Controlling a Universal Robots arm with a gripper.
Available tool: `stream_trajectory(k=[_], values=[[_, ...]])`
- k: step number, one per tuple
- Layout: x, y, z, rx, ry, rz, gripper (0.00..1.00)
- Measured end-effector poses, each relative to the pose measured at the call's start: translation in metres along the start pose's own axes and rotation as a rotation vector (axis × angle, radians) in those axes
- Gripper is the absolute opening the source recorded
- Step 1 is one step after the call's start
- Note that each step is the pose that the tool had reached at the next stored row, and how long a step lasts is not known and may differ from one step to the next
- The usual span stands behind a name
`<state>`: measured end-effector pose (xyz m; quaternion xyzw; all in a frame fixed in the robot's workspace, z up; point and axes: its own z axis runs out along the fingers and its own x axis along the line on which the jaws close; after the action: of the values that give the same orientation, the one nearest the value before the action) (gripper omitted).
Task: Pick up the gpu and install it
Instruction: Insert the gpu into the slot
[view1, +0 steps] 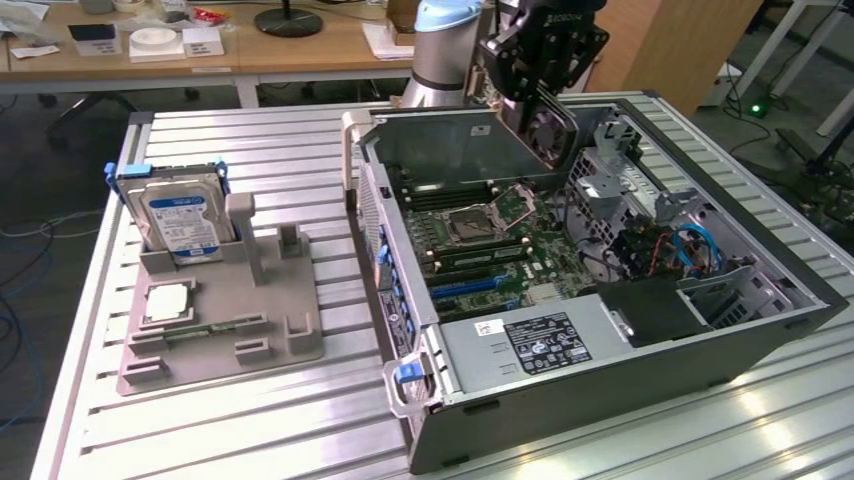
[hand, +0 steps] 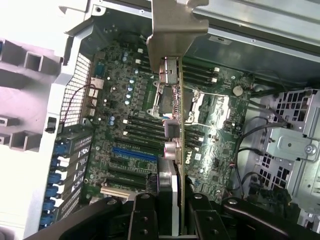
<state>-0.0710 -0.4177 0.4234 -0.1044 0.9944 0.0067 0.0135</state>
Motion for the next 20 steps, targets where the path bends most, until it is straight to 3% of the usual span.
stream_trajectory(k=[7,20], values=[[0.0,-0.0002,0.0,-0.0012,0.0005,-0.043,0.28],[0.0002,-0.0009,0.0002,-0.0052,0.0019,-0.186,0.28]])
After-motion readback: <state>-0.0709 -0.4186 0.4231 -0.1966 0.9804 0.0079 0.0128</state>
